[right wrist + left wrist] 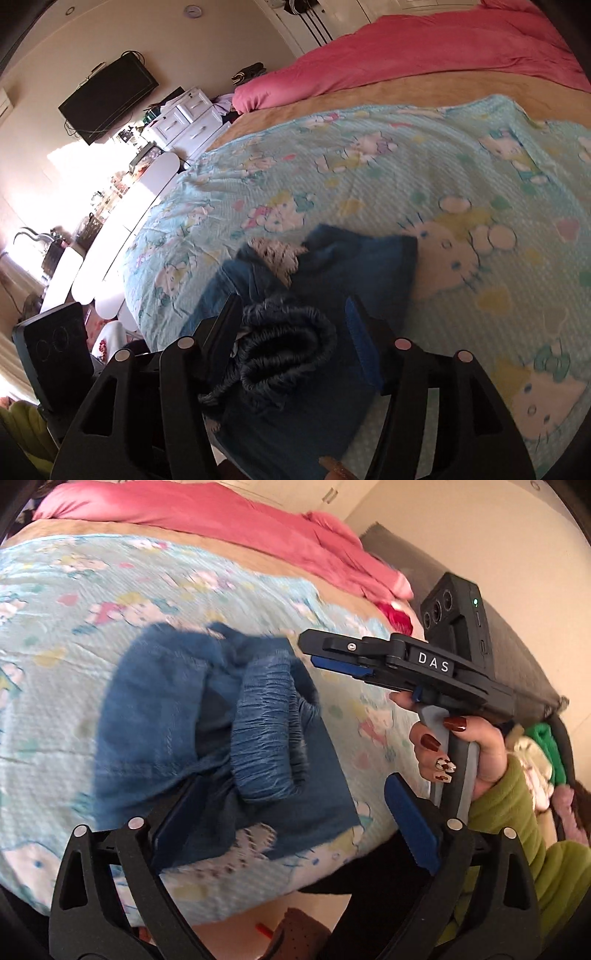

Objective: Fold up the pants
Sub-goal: 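Grasp the elastic waistband with the right tool and fold it toward the hem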

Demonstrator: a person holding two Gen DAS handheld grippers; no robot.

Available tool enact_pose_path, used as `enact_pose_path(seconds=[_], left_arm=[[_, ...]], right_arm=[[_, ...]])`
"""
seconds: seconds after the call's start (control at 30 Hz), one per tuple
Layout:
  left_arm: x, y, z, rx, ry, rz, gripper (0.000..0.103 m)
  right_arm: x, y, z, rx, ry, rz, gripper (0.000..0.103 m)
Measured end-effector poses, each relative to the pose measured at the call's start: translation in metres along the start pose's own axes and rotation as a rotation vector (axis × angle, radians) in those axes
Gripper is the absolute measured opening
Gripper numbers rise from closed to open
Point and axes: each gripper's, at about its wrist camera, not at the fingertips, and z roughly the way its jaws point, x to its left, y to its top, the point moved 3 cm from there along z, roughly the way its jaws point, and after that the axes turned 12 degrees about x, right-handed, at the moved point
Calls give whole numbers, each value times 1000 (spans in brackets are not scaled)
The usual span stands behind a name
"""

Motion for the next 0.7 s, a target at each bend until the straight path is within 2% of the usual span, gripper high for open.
enact_pose_path(seconds=[0.07, 0.17, 0.23, 0.33, 0.37, 0.43, 0.5, 0.6, 0.7], left_arm=[[-6, -3, 8, 18, 9, 19, 90], [-18, -8, 15, 37, 41, 55, 91], [-27, -9, 20, 32, 31, 72, 91], [-31, -12, 13, 26, 10, 77, 93], [-28, -14, 6, 21, 23, 83, 93], [-30, -15, -4, 2, 48, 97, 93], [-28, -13, -23, -39, 94, 123, 93], [-11, -11, -36, -89, 184, 115, 94], [12, -1, -49, -129, 286, 63, 94]], right_arm=[[1, -5, 5, 9, -14, 2, 58], [-5, -8, 16, 26, -111, 17, 57], [-15, -14, 23, 50, -257, 3, 57], [-31, -20, 25, 65, -343, 30, 56], [-32, -21, 23, 61, -339, 35, 56], [-34, -24, 12, 14, -266, 56, 56], [-27, -27, -3, -38, -245, 35, 57], [-13, -35, -22, -90, -226, -5, 69], [4, -45, -39, -127, -222, -59, 76]])
